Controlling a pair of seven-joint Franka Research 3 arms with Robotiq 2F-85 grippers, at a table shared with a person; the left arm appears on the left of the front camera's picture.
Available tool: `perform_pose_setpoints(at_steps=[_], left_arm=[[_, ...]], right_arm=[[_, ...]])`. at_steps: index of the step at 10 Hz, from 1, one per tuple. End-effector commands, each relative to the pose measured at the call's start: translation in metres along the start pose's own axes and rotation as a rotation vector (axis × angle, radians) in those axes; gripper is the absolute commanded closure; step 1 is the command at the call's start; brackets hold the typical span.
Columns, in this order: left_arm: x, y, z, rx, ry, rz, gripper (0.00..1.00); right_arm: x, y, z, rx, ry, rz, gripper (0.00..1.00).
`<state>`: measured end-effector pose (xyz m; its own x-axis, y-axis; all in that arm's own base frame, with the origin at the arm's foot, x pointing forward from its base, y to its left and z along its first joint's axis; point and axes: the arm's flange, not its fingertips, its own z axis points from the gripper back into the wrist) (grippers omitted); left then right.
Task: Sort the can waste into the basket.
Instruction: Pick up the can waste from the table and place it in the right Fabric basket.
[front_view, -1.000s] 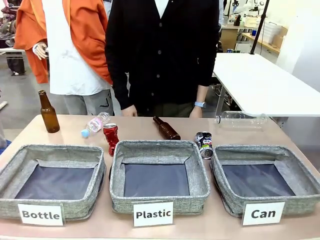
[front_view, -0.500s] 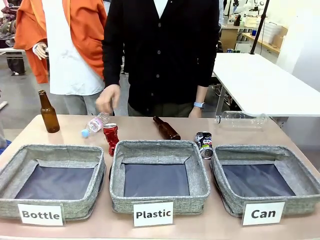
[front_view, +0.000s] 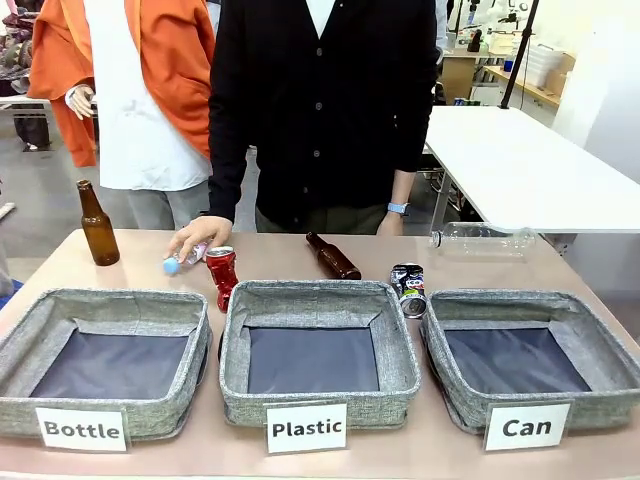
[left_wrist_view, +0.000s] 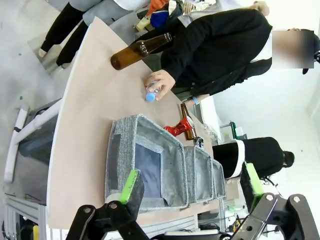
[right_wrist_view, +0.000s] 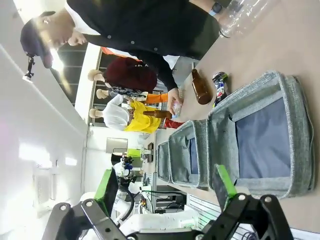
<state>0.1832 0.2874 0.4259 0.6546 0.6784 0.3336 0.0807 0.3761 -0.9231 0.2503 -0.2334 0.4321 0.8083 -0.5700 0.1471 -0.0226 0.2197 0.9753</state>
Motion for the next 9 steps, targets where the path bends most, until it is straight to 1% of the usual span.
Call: perform_pose_setpoints(at_steps=[1,2,3,4,5,7,8,9], left_arm=[[0.001,-0.001,0.001,-0.005,-0.006,-0.020,0.00],[0.000,0.000,0.000,0.000,0.000,0.000,0.00],[0.004,-0.007,-0.013,0.033,0.123,-0.103,0.00],[0.014,-0.026,-0.039,0.059,0.231,-0.217,0.00],[0.022,-0.050,-0.071,0.084,0.319,-0.330,0.00],[0.030,-0.093,-0.157,0.132,0.534,-0.522,0.00],[0.028,-0.109,-0.200,0.143,0.616,-0.612,0.00],[0.023,-0.120,-0.246,0.168,0.705,-0.672,0.00]], right_arm=[[0.005,0.001,0.001,0.019,-0.011,0.031,0.00],[0.005,0.001,0.001,0.019,-0.011,0.031,0.00],[0.005,0.001,0.001,0.019,-0.011,0.031,0.00],[0.005,0.001,0.001,0.019,-0.011,0.031,0.00],[0.005,0.001,0.001,0.019,-0.011,0.031,0.00],[0.005,0.001,0.001,0.019,-0.011,0.031,0.00],[0.005,0.001,0.001,0.019,-0.011,0.031,0.00],[0.005,0.001,0.001,0.019,-0.011,0.031,0.00]])
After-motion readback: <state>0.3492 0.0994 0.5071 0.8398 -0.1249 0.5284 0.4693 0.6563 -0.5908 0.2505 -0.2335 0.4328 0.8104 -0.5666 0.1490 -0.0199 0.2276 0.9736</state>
